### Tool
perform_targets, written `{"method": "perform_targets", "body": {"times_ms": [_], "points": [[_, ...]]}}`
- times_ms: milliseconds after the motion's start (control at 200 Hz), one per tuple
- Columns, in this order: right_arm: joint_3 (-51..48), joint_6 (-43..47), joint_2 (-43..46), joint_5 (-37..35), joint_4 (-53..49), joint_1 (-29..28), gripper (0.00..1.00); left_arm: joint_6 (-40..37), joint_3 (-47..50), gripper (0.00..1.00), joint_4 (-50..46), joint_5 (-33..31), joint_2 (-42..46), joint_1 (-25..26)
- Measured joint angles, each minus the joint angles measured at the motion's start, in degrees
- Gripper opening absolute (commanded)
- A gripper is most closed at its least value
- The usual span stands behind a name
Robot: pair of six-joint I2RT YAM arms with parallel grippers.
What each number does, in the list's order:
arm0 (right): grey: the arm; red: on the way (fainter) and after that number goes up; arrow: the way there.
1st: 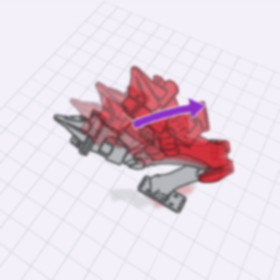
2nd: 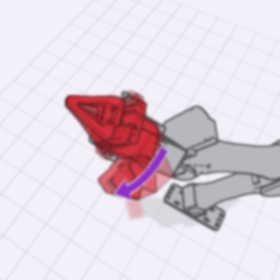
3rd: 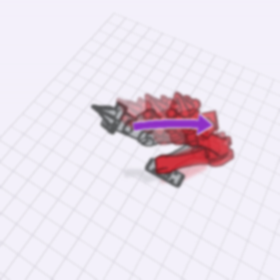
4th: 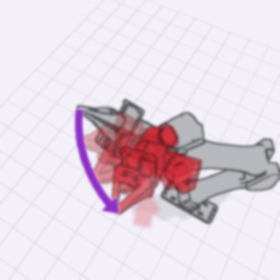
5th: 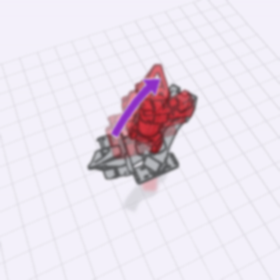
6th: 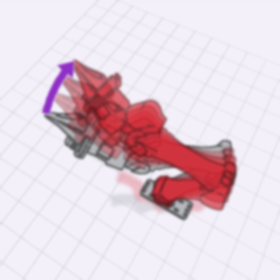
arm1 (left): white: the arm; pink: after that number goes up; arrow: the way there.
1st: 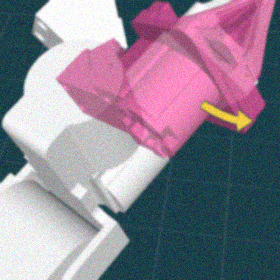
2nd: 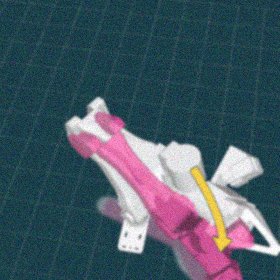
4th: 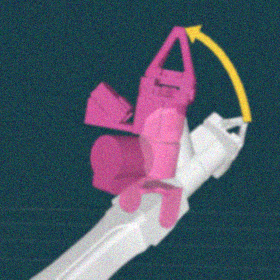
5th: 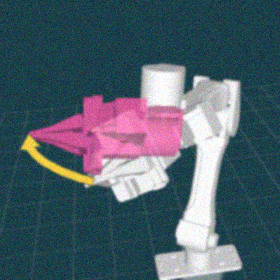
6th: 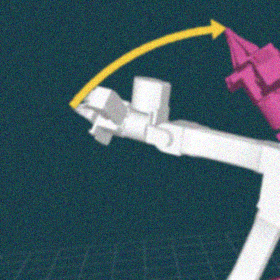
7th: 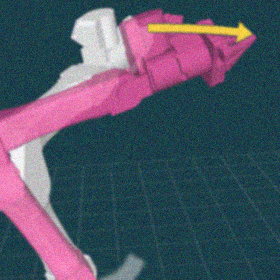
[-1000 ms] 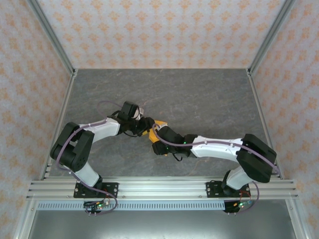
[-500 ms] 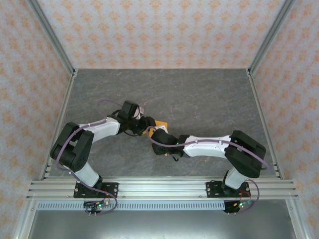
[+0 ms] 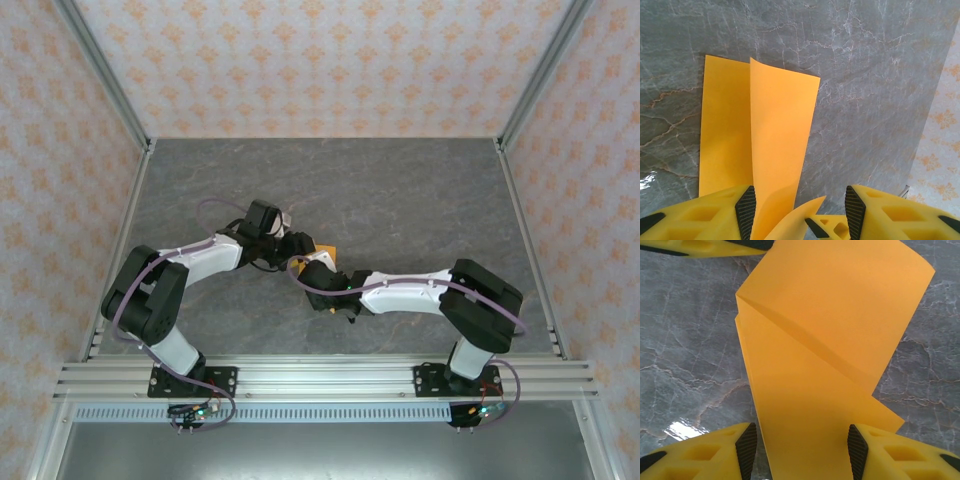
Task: Fold a paper plane with a square sheet of paper (fold left side to right side)
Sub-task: Fourth fold the wing at the center of the table.
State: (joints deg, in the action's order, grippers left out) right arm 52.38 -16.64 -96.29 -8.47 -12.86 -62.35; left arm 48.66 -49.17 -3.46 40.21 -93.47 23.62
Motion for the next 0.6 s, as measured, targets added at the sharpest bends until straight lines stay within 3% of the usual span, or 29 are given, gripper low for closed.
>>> {"method": "perform_targets", "body": {"times_ms": [340, 601], "points": [[0.00, 0.26, -0.02, -0.76, -0.22, 0.00, 0.38, 0.46, -0.42, 0.53, -0.13, 0.00, 0.00, 0.00], [0.00, 0.00, -0.42, -0.52, -0.15, 0.00, 0.17, 0.20, -1.31, 0.54, -1.92, -0.31, 0.42, 0.00]]}}
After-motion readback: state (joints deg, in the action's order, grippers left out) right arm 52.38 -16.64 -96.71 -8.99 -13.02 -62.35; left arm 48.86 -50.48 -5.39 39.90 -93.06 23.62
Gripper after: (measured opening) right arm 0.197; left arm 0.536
